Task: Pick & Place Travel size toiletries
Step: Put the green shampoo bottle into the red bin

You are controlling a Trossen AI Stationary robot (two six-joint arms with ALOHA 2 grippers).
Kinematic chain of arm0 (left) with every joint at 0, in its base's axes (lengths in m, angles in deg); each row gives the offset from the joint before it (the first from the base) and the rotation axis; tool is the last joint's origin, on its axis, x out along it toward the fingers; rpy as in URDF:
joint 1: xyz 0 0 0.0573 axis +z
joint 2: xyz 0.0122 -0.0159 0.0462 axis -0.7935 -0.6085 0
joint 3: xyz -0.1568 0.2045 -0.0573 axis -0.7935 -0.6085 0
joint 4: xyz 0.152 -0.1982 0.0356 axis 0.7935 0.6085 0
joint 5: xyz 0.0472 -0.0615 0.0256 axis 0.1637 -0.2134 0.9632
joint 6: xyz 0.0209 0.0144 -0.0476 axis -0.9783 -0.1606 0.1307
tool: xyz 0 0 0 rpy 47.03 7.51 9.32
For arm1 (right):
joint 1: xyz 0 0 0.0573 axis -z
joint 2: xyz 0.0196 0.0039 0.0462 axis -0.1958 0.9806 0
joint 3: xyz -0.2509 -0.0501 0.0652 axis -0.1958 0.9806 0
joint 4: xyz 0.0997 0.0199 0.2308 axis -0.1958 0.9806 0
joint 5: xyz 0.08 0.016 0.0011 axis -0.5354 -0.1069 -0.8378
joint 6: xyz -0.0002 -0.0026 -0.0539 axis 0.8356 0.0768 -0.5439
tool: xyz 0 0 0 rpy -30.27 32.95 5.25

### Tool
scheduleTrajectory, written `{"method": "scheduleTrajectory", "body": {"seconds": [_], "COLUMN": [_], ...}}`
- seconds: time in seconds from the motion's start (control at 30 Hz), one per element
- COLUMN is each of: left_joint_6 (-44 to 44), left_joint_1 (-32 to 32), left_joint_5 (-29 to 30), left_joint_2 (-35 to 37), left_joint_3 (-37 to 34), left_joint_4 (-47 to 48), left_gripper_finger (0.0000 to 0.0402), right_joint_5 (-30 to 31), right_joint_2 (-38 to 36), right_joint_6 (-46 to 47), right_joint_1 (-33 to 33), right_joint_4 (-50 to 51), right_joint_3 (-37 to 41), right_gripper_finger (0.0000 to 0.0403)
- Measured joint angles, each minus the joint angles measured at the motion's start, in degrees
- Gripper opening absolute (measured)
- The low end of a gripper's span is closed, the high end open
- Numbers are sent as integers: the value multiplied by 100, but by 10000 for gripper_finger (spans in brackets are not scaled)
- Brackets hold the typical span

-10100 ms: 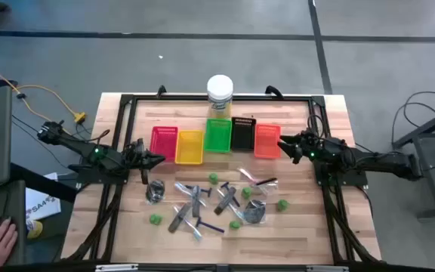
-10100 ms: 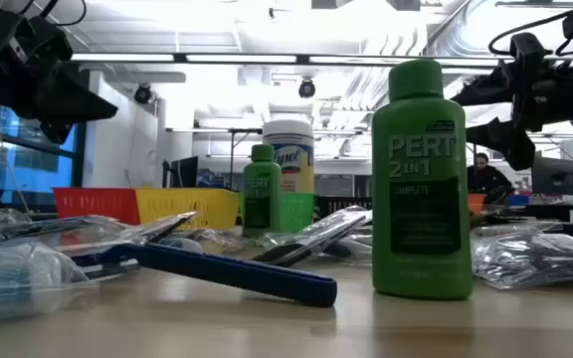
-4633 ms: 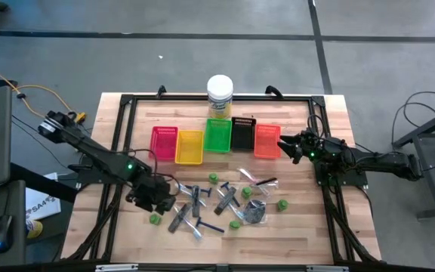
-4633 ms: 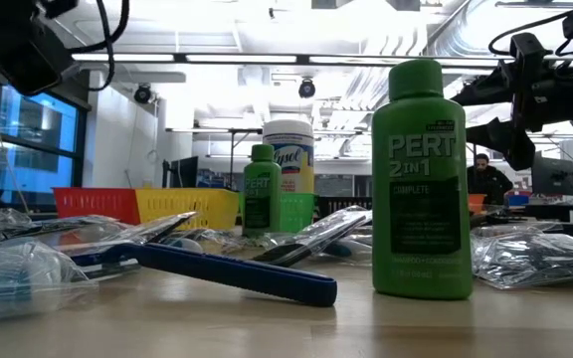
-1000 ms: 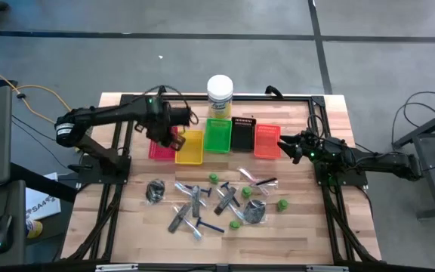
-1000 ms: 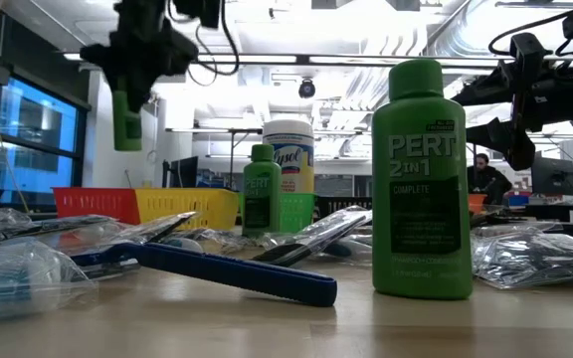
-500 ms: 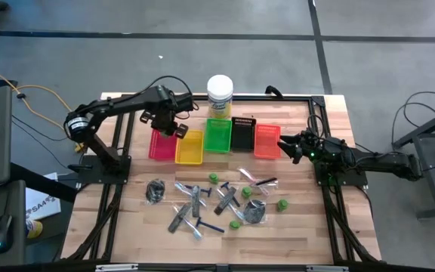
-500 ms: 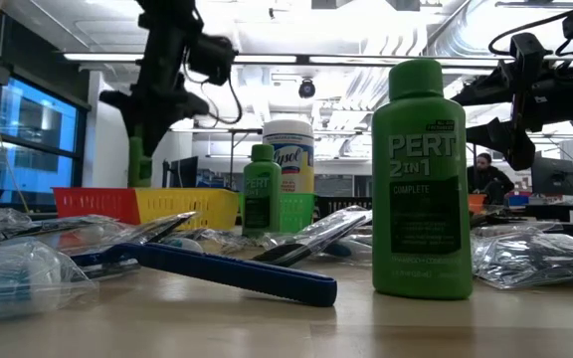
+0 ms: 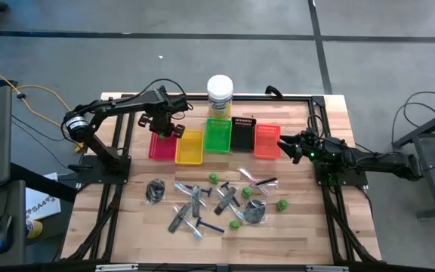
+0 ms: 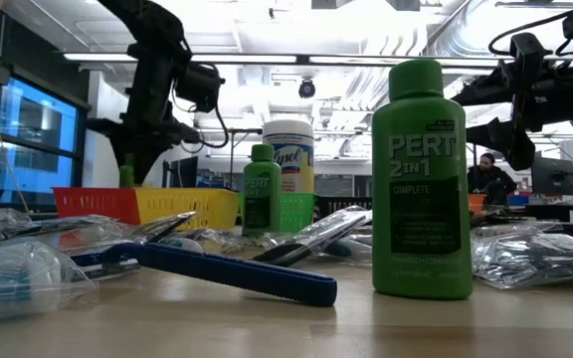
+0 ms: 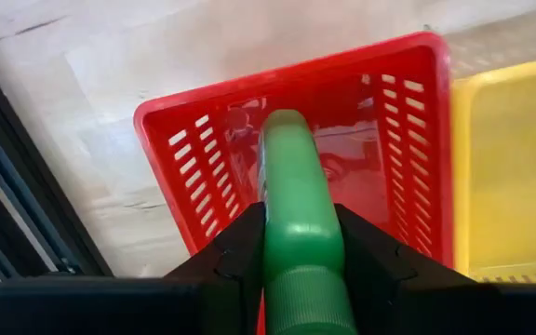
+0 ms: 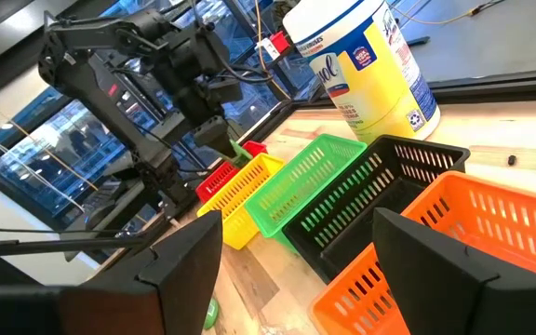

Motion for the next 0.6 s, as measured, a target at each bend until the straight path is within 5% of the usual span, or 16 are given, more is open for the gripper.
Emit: {"method": "scheduleTrajectory", "body": {"seconds": [0.6], "left_joint_6": [-66], "left_joint_1": [74], "left_joint_5": [-54], "left_joint_2": [1], "left_joint_3": [-426], "left_joint_4": [-348], "left_gripper_finger": [112], "right_joint_5": [0], "right_joint_2": [0], "right_joint_6": [0], "right_joint_1": [0], "right_joint_4": [-1], "right_joint_3": [-1], "right_gripper_finger": [266]}}
